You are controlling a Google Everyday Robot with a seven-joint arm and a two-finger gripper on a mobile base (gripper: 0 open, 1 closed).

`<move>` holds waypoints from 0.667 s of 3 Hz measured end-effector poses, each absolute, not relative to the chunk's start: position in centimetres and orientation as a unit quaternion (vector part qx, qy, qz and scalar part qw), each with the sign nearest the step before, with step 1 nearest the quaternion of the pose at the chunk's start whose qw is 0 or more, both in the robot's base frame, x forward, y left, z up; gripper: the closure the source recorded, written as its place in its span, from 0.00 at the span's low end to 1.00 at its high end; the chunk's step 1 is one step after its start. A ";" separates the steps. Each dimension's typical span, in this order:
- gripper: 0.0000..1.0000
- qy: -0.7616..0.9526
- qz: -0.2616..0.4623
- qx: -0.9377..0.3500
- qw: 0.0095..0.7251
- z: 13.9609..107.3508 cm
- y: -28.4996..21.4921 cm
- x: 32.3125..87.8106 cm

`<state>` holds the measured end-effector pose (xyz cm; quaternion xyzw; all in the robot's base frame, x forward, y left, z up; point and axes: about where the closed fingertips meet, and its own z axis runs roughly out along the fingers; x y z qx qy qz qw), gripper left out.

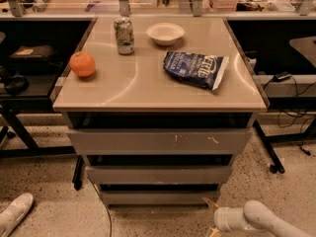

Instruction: Open bottom drawer

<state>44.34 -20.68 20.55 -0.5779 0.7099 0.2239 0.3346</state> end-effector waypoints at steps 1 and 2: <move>0.00 0.715 0.200 -0.574 0.346 19.5 -20.6 46.9; 0.00 0.715 0.164 -0.576 0.360 19.7 -20.7 49.8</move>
Offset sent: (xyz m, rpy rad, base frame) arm 0.0913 -0.0088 -0.0035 -0.1061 -0.1854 -0.1022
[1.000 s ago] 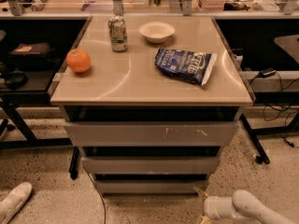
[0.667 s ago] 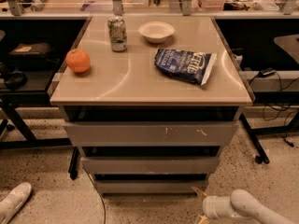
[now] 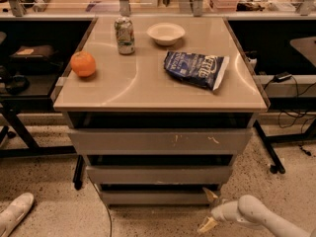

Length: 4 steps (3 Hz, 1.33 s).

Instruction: Open bottom drawer

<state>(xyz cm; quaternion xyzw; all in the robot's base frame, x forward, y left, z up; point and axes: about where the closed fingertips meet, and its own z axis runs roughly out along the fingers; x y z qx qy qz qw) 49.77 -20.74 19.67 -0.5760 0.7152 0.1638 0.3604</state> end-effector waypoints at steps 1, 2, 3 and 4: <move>0.00 0.715 0.122 -0.585 0.363 19.6 -20.8 51.9; 0.00 0.713 0.081 -0.597 0.359 18.9 -20.8 53.6; 0.00 0.703 0.055 -0.614 0.354 18.0 -20.4 54.9; 0.00 0.693 0.053 -0.626 0.353 17.3 -19.6 55.6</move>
Offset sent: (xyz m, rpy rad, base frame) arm 0.0607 -0.0060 -0.0129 -0.2286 -0.1624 -0.0398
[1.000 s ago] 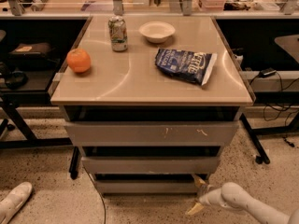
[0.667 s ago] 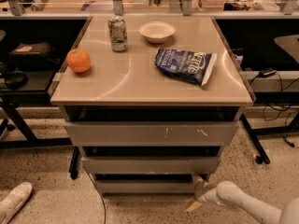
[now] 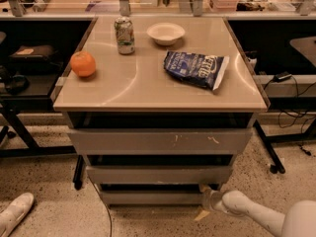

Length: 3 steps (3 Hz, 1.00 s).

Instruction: Open bottom drawer

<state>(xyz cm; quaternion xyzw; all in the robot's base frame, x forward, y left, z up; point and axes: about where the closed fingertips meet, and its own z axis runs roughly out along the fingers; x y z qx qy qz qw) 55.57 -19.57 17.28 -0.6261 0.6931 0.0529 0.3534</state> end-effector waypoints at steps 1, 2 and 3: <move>0.00 0.689 0.069 -0.629 0.353 16.4 -19.3 55.5; 0.00 0.687 0.088 -0.631 0.349 15.5 -19.4 55.3; 0.20 0.687 0.088 -0.631 0.349 15.5 -19.4 55.3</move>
Offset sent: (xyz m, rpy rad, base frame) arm -0.0037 -0.0057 -0.0243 0.0610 0.0730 0.0560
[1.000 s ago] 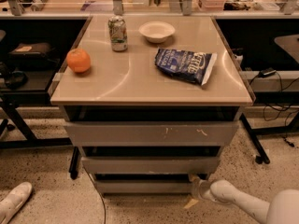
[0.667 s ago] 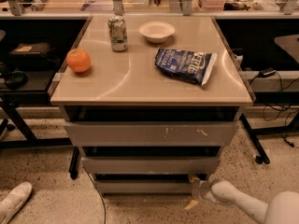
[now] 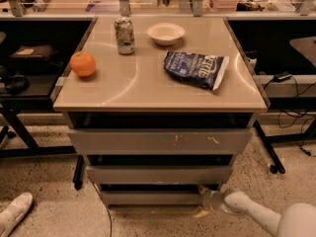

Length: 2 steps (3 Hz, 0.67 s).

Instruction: Open bottom drawer

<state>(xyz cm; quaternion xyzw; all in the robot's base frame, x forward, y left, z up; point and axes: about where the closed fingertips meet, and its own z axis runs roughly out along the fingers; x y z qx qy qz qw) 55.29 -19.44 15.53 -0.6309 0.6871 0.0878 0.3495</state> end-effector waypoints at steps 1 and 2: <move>0.43 0.687 0.088 -0.631 0.349 15.6 -19.4 55.3; 0.66 0.687 0.088 -0.631 0.349 16.1 -19.4 55.3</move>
Offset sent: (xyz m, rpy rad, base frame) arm -0.0501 -0.0103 0.0096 0.0893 0.0532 0.0394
